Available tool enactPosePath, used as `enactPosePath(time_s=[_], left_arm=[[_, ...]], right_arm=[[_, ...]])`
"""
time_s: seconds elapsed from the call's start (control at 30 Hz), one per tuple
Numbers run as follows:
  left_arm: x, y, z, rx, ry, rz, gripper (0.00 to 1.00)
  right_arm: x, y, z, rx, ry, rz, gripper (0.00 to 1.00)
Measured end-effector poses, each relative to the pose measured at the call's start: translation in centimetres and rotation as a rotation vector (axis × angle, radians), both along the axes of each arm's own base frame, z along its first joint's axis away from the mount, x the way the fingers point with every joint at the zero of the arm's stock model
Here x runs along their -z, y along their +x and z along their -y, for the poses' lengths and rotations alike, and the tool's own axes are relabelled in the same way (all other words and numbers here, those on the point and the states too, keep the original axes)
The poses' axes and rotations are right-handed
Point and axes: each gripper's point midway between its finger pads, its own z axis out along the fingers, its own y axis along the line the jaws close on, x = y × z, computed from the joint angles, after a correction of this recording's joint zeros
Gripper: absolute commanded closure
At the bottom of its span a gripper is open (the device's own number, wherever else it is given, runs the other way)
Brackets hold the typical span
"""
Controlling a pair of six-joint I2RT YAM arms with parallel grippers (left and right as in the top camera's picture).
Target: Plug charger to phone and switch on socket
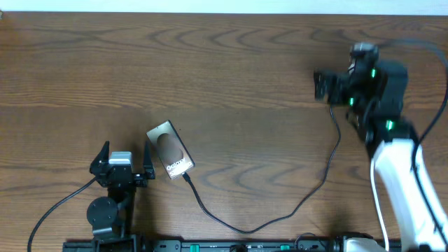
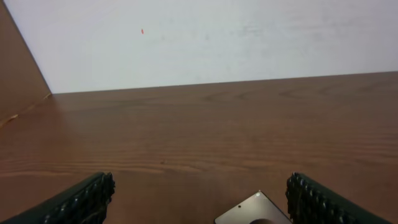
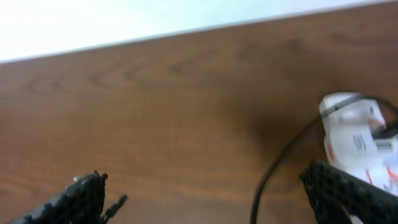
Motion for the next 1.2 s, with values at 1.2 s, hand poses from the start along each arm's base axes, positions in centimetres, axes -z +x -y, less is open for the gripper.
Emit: enactPosePath(time_s=[1.2], left_arm=[[0.0, 0.0, -0.1, -0.004, 0.000, -0.002, 0.10]], right_arm=[[4.3, -15.7, 2.9, 0.151, -0.185, 0.493, 0.01]])
